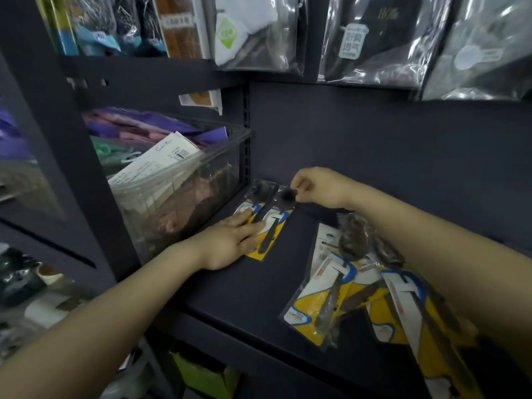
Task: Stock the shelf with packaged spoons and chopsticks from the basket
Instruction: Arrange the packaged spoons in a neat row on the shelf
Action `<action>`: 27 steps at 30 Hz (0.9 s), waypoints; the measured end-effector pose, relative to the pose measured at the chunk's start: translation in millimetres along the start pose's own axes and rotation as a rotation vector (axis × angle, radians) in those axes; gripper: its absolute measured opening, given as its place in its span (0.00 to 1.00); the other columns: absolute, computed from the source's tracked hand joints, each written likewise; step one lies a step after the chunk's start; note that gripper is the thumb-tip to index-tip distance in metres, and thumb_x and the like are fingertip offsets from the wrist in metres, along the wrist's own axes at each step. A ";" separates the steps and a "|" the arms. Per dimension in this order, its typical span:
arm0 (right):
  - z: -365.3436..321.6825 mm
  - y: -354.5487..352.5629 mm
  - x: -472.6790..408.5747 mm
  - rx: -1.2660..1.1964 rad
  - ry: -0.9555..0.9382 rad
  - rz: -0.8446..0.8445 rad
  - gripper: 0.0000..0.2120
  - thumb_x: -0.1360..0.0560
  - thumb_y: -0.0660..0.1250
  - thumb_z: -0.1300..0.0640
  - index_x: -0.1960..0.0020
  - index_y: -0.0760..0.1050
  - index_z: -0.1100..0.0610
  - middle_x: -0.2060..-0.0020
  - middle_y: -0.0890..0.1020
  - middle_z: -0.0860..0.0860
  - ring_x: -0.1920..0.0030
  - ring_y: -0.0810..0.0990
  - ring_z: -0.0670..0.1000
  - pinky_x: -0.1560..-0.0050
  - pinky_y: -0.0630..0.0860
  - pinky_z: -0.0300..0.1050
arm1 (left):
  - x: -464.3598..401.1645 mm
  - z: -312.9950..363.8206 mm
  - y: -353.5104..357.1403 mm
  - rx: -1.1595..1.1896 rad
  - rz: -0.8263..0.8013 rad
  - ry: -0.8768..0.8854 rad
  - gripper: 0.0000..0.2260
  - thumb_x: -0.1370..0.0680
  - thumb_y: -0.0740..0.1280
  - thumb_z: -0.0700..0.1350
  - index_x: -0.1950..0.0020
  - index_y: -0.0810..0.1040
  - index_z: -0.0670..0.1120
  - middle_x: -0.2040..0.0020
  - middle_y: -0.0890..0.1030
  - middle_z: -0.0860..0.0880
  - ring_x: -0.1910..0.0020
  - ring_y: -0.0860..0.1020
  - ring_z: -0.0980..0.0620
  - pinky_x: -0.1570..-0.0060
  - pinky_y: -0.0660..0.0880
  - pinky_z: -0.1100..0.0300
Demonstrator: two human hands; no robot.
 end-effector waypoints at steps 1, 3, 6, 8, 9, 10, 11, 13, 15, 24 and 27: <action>-0.6 -0.5 12.7 -0.007 -0.028 -0.060 0.13 0.27 0.68 0.62 0.43 0.76 0.61 0.50 0.81 0.56 0.51 0.77 0.51 0.47 0.72 0.42 | -3.3 0.9 -2.1 0.005 0.006 0.003 0.21 0.19 0.52 0.53 0.26 0.57 0.54 0.22 0.46 0.48 0.23 0.45 0.53 0.26 0.44 0.61; 1.8 -2.1 38.5 0.021 -0.056 -0.157 0.11 0.27 0.69 0.59 0.44 0.77 0.58 0.53 0.81 0.52 0.52 0.78 0.50 0.48 0.74 0.41 | -10.8 1.9 -4.8 0.031 0.020 -0.007 0.19 0.20 0.52 0.53 0.30 0.65 0.50 0.23 0.55 0.45 0.23 0.50 0.51 0.27 0.50 0.60; 12.5 -7.5 68.2 0.084 -0.049 -0.188 0.16 0.27 0.69 0.56 0.41 0.76 0.57 0.51 0.77 0.47 0.50 0.76 0.46 0.55 0.70 0.31 | -19.8 5.9 -9.3 -0.018 0.068 -0.058 0.16 0.23 0.56 0.59 0.49 0.67 0.47 0.35 0.70 0.44 0.32 0.67 0.45 0.36 0.65 0.55; 24.3 -9.5 78.2 0.163 -0.027 -0.184 0.20 0.28 0.70 0.54 0.38 0.73 0.56 0.50 0.73 0.47 0.49 0.73 0.45 0.54 0.69 0.32 | -23.8 10.4 -12.2 -0.059 0.078 -0.086 0.21 0.25 0.59 0.61 0.46 0.66 0.44 0.36 0.71 0.43 0.37 0.71 0.44 0.43 0.67 0.55; 31.0 -8.4 80.3 0.198 -0.014 -0.193 0.22 0.29 0.71 0.53 0.36 0.72 0.56 0.49 0.72 0.47 0.47 0.73 0.46 0.49 0.69 0.34 | -26.2 11.1 -13.3 -0.071 0.075 -0.095 0.23 0.25 0.59 0.61 0.44 0.66 0.42 0.36 0.71 0.42 0.38 0.71 0.43 0.46 0.67 0.56; 36.2 -6.8 81.8 0.217 -0.003 -0.203 0.23 0.29 0.71 0.53 0.36 0.72 0.55 0.47 0.71 0.47 0.46 0.73 0.47 0.43 0.70 0.37 | -28.7 10.4 -14.1 -0.081 0.068 -0.101 0.23 0.25 0.59 0.60 0.42 0.66 0.42 0.36 0.72 0.41 0.39 0.72 0.43 0.47 0.66 0.56; 39.7 -5.0 82.3 0.228 0.003 -0.209 0.24 0.30 0.72 0.52 0.36 0.72 0.54 0.46 0.71 0.48 0.43 0.73 0.49 0.40 0.70 0.41 | -30.2 9.4 -15.2 -0.093 0.063 -0.102 0.23 0.25 0.59 0.60 0.42 0.66 0.42 0.36 0.72 0.41 0.39 0.72 0.43 0.48 0.66 0.55; 43.3 -2.3 81.6 0.270 0.001 -0.210 0.24 0.30 0.72 0.51 0.36 0.72 0.52 0.43 0.72 0.50 0.40 0.71 0.52 0.37 0.70 0.47 | -31.4 5.5 -15.5 -0.113 0.057 -0.109 0.23 0.24 0.59 0.60 0.41 0.66 0.42 0.35 0.70 0.41 0.37 0.71 0.43 0.44 0.67 0.54; 43.3 0.4 81.8 0.294 -0.003 -0.230 0.22 0.31 0.72 0.50 0.38 0.72 0.49 0.41 0.71 0.51 0.40 0.68 0.52 0.37 0.69 0.48 | -30.0 5.8 -18.4 -0.152 0.107 -0.103 0.24 0.23 0.58 0.58 0.36 0.66 0.42 0.33 0.70 0.41 0.34 0.69 0.42 0.38 0.67 0.53; 23.7 -24.4 70.5 -0.013 -0.137 -0.078 0.12 0.30 0.72 0.60 0.64 0.70 0.50 0.54 0.77 0.54 0.54 0.73 0.47 0.48 0.64 0.40 | 39.3 97.9 -46.5 0.358 0.352 0.174 0.21 0.23 0.56 0.58 0.53 0.79 0.42 0.61 0.82 0.48 0.63 0.79 0.50 0.62 0.73 0.59; 9.1 -44.3 57.7 -0.177 -0.172 0.045 0.14 0.29 0.70 0.63 0.65 0.68 0.51 0.64 0.76 0.53 0.62 0.73 0.49 0.56 0.70 0.44 | 52.1 109.9 -43.1 0.514 0.247 0.121 0.17 0.24 0.59 0.58 0.54 0.78 0.46 0.62 0.81 0.51 0.66 0.78 0.52 0.66 0.72 0.62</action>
Point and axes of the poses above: each hand's wrist, its own x-axis away from the middle knuckle, its own y-axis out of the palm, z = x × y, the point moved 8 cm from there along -x, towards the middle knuckle
